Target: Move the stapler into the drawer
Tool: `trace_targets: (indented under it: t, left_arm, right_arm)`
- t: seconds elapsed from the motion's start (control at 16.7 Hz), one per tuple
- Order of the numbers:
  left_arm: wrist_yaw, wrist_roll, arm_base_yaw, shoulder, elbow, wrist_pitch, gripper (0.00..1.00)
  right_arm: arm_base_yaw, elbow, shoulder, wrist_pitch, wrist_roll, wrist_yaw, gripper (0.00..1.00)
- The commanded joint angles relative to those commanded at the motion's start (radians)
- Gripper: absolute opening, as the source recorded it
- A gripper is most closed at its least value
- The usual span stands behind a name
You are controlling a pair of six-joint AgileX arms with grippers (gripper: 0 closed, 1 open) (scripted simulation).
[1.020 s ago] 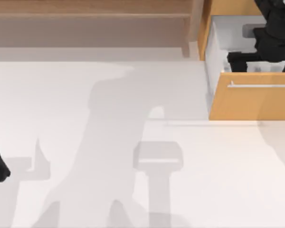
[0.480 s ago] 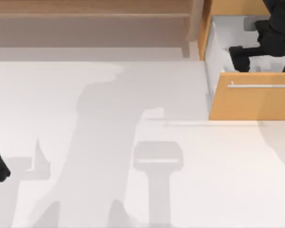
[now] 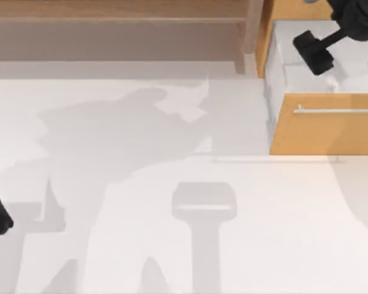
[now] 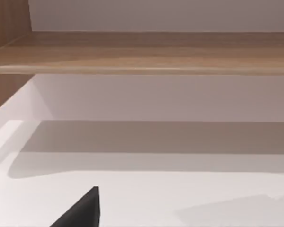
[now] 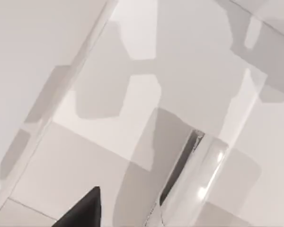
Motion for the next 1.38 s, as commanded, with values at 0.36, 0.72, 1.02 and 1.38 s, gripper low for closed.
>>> trace_targets:
  t: [0.36, 0.72, 1.02, 1.38]
  left_arm:
    - [0.0, 0.0, 0.0, 0.0, 0.0, 0.0, 1.0]
    - [0.0, 0.0, 0.0, 0.0, 0.0, 0.0, 1.0]
    - [0.0, 0.0, 0.0, 0.0, 0.0, 0.0, 1.0]
    - [0.0, 0.0, 0.0, 0.0, 0.0, 0.0, 1.0]
  right_arm:
    - [0.157, -0.357, -0.261, 0.414, -0.39, 0.028, 1.0]
    - [0.29, -0.768, -0.383, 0.95, -0.788, 0.073, 1.0]
    - [0.345, -1.104, -0.38, 1.454, -1.06, 0.125, 1.0]
    - [0.308, -1.412, -0.288, 2.055, -1.243, 0.195, 1.0]
